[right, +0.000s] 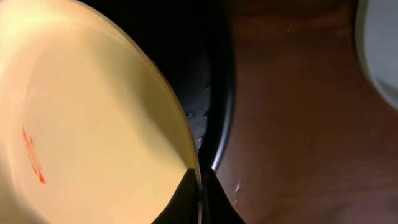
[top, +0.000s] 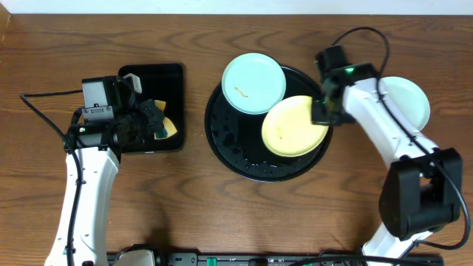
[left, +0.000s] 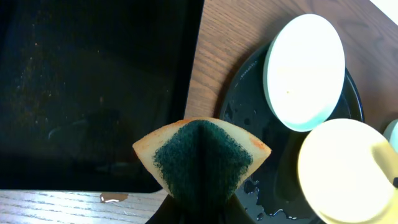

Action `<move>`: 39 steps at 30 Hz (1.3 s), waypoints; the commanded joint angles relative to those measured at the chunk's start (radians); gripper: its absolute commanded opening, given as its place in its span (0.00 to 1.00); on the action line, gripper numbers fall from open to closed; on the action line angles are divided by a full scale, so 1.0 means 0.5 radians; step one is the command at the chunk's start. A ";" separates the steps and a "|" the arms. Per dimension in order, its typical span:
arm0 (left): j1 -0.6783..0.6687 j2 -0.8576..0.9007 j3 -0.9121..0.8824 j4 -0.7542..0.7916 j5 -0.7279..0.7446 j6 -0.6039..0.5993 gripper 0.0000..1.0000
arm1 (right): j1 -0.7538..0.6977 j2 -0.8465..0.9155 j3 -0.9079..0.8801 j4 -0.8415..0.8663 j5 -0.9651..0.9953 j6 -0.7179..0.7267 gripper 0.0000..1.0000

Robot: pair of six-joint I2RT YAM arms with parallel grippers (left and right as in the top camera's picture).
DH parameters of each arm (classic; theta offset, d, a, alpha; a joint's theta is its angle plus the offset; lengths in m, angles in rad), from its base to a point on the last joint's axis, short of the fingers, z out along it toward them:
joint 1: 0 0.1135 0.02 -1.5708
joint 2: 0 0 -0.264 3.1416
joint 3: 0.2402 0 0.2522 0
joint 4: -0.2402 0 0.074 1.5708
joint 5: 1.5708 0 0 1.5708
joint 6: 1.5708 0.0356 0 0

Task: Clean dirty plates on tray and stack at the side
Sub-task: 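Hold the yellow plate rim with the right gripper at the front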

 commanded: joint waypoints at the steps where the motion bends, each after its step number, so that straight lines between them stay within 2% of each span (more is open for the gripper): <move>1: 0.005 0.008 0.005 -0.015 -0.011 0.034 0.08 | 0.101 -0.020 -0.001 -0.066 0.170 0.296 0.01; 8: 0.005 0.008 0.005 -0.038 -0.011 0.034 0.08 | 0.081 -0.020 -0.085 -0.207 0.179 0.294 0.01; 17: 0.005 0.008 0.005 -0.039 -0.011 0.034 0.08 | 0.032 -0.020 -0.388 0.075 0.176 0.318 0.01; 22: 0.005 0.008 0.005 -0.054 -0.011 0.034 0.08 | -0.035 -0.020 -0.446 0.088 0.163 0.307 0.01; 27: 0.005 0.008 0.005 -0.059 -0.011 0.034 0.08 | -0.098 -0.020 -0.465 0.089 0.153 0.143 0.01; 32: 0.005 0.008 0.005 -0.059 -0.011 0.034 0.08 | -0.124 -0.020 -0.465 0.149 0.022 -0.098 0.08; 39: 0.005 0.008 0.005 -0.060 -0.011 0.034 0.08 | -0.124 -0.020 -0.465 0.172 0.021 -0.217 0.11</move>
